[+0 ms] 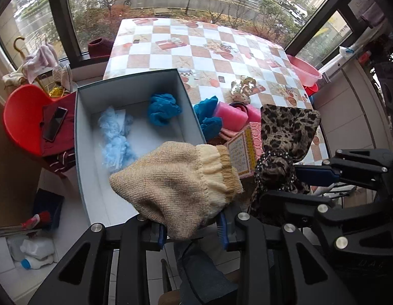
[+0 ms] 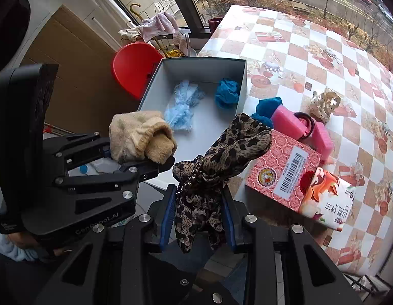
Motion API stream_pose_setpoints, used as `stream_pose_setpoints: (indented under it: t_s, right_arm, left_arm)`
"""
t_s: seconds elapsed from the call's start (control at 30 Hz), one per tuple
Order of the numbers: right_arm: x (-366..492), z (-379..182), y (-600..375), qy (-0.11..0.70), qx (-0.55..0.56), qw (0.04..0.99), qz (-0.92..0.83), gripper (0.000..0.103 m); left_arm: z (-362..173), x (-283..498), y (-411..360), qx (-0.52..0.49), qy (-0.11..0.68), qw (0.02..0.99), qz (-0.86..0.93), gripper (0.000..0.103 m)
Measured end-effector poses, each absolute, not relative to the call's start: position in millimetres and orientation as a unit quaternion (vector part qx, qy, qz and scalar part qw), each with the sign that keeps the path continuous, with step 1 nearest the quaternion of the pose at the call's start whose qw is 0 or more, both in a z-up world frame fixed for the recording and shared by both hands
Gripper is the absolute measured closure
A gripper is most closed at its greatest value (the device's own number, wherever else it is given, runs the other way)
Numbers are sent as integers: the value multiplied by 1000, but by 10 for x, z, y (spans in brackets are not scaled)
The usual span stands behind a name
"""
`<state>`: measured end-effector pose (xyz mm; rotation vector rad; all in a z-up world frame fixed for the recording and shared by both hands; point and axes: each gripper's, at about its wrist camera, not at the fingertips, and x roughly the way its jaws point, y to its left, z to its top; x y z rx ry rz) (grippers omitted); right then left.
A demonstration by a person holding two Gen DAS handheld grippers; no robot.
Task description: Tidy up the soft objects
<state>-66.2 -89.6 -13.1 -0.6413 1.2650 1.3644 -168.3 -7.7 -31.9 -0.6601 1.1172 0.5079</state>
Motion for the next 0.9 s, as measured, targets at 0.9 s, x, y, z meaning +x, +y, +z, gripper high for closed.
stream_pose_setpoints:
  t_s: [0.9]
  right_arm:
    - [-815, -126, -358, 545, -283, 530, 585, 68]
  left_arm:
    - [-449, -1888, 184, -311, 518, 743, 289, 70]
